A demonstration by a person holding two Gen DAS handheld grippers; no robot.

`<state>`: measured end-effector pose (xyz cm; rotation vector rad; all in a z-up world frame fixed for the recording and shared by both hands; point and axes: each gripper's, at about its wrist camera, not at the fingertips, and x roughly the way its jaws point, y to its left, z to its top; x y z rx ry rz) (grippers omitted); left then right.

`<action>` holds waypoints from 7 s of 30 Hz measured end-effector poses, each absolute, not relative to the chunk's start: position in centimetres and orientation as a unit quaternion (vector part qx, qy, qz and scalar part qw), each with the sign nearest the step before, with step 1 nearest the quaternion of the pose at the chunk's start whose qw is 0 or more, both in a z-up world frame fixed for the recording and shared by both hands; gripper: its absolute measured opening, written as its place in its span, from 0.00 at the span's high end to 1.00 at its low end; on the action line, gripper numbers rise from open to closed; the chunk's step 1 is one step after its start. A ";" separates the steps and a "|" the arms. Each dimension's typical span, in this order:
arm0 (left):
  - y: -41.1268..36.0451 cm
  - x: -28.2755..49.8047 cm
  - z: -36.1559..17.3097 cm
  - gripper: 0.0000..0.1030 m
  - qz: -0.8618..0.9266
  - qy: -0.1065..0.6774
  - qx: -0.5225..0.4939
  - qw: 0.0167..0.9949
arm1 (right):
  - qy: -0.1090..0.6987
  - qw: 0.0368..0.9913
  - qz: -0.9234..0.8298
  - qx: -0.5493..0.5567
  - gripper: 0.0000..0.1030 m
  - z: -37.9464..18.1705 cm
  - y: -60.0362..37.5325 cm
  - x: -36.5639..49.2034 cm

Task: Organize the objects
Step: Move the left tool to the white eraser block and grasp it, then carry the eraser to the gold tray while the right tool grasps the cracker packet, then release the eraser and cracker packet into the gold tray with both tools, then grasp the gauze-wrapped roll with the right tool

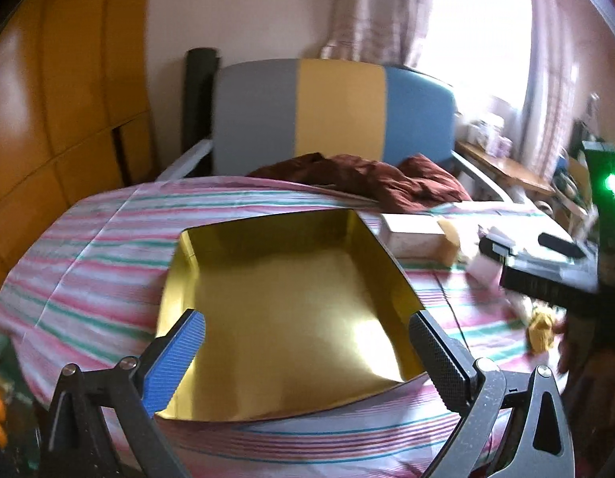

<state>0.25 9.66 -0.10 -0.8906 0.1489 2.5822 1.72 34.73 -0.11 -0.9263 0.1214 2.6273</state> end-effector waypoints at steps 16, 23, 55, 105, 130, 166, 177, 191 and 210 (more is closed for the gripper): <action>16.8 -0.8 -0.5 0.00 0.886 0.080 -0.335 0.310 | 0.133 0.287 0.888 -0.334 0.00 0.2 48.9 6.1; 21.8 -1.1 -0.3 0.00 0.874 0.121 -0.307 0.356 | 0.238 0.320 0.849 -0.345 0.00 -2.6 54.7 8.3; 43.4 -7.9 -6.3 0.00 0.774 0.205 -0.329 0.500 | 0.341 0.364 0.755 -0.426 0.01 -9.6 59.4 8.6; 23.0 -1.1 -1.2 0.41 0.813 0.044 -0.351 0.463 | 0.294 0.404 0.729 -0.467 0.52 -10.5 59.0 7.1; 3.4 -5.8 -4.6 0.29 0.894 0.006 -0.406 0.190 | 0.149 0.028 0.907 -0.392 0.52 -0.3 31.4 -2.6; 1.1 -3.4 -1.1 0.07 0.933 -0.013 -0.335 0.132 | -0.039 0.054 0.929 -0.363 0.48 0.0 19.2 -0.4; 3.0 -3.2 -1.2 0.07 0.929 0.003 -0.340 0.147 | -0.035 0.069 0.932 -0.353 0.48 0.4 20.5 0.0; 5.5 -3.4 -1.6 0.07 0.920 0.021 -0.351 0.173 | -0.027 0.090 0.928 -0.361 0.48 -0.3 23.1 0.0; 14.9 -2.9 -1.3 0.07 0.880 0.071 -0.352 0.310 | 0.208 0.248 0.828 -0.458 0.40 -4.9 48.1 7.4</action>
